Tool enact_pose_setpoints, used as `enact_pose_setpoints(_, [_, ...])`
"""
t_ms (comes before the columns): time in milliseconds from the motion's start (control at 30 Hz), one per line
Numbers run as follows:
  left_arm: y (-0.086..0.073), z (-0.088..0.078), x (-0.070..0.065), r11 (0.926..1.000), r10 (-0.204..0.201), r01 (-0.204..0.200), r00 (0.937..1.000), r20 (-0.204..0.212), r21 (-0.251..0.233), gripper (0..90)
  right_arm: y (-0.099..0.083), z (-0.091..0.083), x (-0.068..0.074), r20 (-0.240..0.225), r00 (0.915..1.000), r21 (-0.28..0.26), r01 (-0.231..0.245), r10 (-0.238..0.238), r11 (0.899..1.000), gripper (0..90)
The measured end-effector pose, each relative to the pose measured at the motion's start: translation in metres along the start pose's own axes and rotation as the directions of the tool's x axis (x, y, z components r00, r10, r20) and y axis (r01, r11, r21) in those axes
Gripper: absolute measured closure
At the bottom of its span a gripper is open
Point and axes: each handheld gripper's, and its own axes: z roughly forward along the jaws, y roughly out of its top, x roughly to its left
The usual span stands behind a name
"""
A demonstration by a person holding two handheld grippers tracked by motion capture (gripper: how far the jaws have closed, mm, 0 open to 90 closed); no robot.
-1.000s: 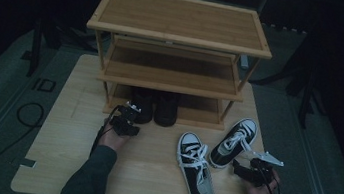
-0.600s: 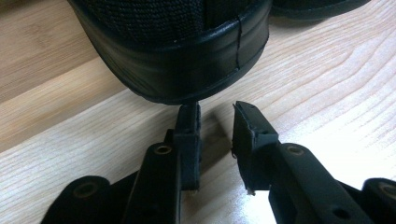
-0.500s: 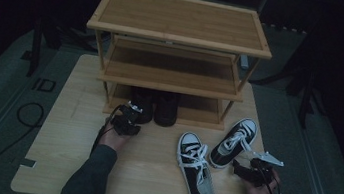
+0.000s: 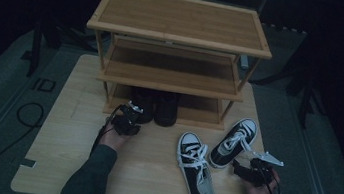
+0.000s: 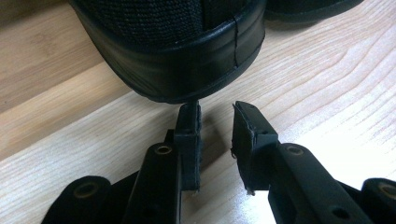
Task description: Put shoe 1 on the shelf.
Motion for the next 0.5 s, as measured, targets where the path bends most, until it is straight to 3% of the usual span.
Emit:
enact_pose_setpoints(133, [-0.001, 0.0, 0.001, 1.0, -0.001, 0.001, 1.0, -0.008, 0.003, 67.8, 0.0, 0.0, 0.0, 0.0, 1.0, 0.0, 0.0, 0.0, 1.0, 14.3])
enact_pose_setpoints(500, [-0.019, -0.004, 0.015, 0.9988, -0.018, 0.018, 0.9998, 0.004, -0.046, 61.1, 0.0, 0.0, 0.0, 0.0, 1.0, 0.0, 0.0, 0.0, 1.0, 14.3])
